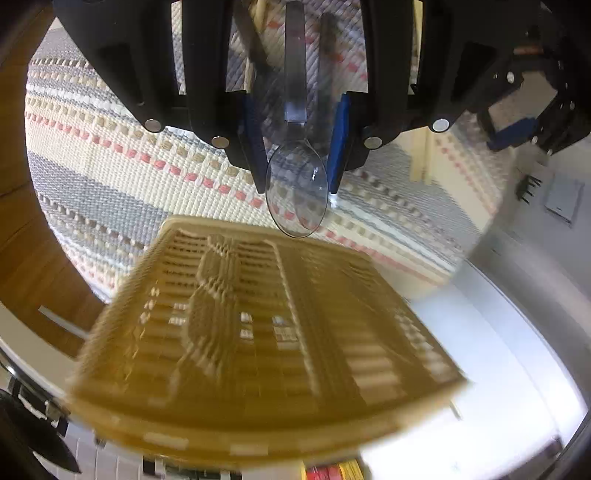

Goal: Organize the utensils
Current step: 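Grasp the black ladle with the left tool while the right tool grasps a clear plastic spoon, then carry the ladle and clear spoon with both tools over the tan basket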

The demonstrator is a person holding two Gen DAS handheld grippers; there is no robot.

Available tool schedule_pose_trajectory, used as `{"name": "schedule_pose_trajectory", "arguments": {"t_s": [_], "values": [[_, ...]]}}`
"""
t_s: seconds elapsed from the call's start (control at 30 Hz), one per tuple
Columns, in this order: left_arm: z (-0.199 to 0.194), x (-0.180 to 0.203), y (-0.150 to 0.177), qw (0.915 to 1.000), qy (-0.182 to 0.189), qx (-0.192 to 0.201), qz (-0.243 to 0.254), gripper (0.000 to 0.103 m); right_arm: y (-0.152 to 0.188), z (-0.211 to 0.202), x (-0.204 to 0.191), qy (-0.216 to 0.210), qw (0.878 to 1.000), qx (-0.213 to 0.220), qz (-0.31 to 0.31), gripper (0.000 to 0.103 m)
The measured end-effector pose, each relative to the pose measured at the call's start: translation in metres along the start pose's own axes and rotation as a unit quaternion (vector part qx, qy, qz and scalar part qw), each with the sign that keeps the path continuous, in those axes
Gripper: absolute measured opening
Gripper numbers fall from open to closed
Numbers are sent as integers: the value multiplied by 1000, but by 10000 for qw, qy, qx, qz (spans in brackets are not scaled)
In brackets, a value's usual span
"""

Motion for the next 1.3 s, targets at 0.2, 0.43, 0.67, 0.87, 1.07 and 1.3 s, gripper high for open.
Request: {"name": "schedule_pose_trajectory", "arguments": {"t_s": [0.2, 0.43, 0.67, 0.87, 1.07, 1.3], "values": [[-35, 6, -25, 9976, -78, 651, 226, 36, 14, -62, -4, -428, 9922, 1166, -117, 29], [-83, 12, -87, 9852, -354, 1597, 506, 36, -5, -146, 4, -869, 9666, 2412, 37, 29], [-102, 4, -170, 9653, -666, 2452, 609, 36, -54, -201, 28, -1067, 9391, 3232, 467, 29], [-96, 10, -225, 9479, -1009, 2911, 815, 36, -101, -224, 60, -477, 9223, 3738, 863, 29], [-48, 12, -244, 9406, -1383, 2922, 1035, 36, -117, -183, 78, 220, 9266, 3620, 991, 29], [-9, -3, -236, 9327, -1791, 2989, 931, 36, -112, -134, 86, 442, 9358, 3351, 1000, 29]]}}
Point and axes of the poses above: each gripper's, at about its wrist camera, not at the fingertips, and z roughly the way its jaws point, x to its right, y to its underside, the point moved 5 cm from there along z, roughly the way its jaws point, and after that the axes turned 8 degrees about y, right-handed, at the moved point
